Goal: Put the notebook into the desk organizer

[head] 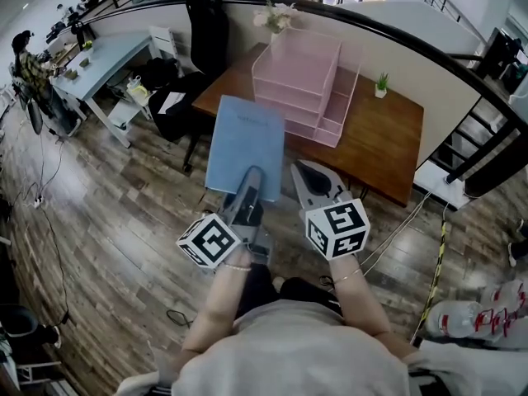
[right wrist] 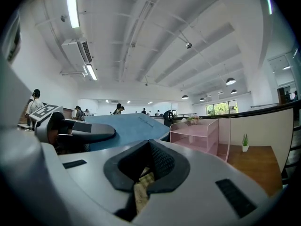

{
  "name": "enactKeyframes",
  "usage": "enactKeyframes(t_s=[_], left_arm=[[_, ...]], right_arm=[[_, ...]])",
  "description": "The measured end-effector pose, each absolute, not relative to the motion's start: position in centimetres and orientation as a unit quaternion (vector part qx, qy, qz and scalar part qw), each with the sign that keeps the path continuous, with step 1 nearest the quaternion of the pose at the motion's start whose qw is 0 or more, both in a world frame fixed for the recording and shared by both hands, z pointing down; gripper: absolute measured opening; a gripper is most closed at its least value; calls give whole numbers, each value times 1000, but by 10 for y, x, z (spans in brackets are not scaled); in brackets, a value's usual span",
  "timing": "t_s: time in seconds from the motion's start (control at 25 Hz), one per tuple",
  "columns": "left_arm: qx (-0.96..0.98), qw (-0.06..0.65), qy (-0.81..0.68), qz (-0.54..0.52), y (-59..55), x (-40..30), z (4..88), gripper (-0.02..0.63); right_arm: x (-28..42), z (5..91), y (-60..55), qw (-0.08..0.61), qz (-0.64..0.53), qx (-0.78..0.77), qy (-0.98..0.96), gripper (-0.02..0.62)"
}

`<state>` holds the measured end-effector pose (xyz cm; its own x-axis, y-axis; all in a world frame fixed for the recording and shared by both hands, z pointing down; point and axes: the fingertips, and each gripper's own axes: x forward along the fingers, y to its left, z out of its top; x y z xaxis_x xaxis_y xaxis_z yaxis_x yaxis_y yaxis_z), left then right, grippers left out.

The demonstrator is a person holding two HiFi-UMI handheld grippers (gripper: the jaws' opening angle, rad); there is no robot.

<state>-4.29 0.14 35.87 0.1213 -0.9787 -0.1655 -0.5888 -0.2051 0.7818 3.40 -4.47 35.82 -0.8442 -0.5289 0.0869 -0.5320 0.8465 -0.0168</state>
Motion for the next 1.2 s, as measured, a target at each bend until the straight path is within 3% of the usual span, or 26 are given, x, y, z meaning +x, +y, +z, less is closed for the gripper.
enactKeyframes(t_s=[1.2], left_arm=[[789,332,-416,-308,-227,-97,345,69]], right_arm=[[-22,360,-238,34,29,442,-896,9]])
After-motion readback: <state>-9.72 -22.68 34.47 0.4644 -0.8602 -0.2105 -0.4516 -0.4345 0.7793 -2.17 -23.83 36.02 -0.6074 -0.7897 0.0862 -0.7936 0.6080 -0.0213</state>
